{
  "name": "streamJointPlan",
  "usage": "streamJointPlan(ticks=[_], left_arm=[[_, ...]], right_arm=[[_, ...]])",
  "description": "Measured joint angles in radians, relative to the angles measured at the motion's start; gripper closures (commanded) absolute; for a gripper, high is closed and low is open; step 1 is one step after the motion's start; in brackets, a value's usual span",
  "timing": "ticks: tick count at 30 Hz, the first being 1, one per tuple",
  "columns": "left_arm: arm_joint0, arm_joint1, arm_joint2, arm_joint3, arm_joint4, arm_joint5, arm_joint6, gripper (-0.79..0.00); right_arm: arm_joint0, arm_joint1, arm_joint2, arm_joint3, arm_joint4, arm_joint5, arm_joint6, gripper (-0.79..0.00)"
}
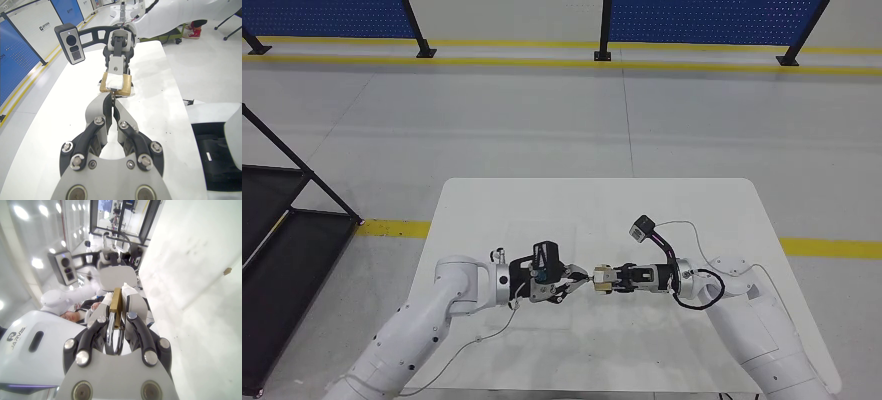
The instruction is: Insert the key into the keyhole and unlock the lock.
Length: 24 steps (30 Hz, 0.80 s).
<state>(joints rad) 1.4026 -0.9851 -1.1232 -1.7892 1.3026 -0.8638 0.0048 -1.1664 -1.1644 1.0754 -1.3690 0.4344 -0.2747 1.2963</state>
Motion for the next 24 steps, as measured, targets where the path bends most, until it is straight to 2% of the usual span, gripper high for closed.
streamJointPlan(ticks=[14, 24], left_arm=[[0.025, 0.007, -0.023, -0.014, 0.039, 0.014, 0.038, 0.0], [0.094, 0.024, -0.107, -0.036, 0.058, 0.025, 0.09, 0.0]], right_arm=[[0.0, 0.0, 0.0, 0.0, 0.0, 0.0, 0.0, 0.0], [0.0, 0.0, 0.0, 0.0, 0.0, 0.0, 0.0, 0.0]])
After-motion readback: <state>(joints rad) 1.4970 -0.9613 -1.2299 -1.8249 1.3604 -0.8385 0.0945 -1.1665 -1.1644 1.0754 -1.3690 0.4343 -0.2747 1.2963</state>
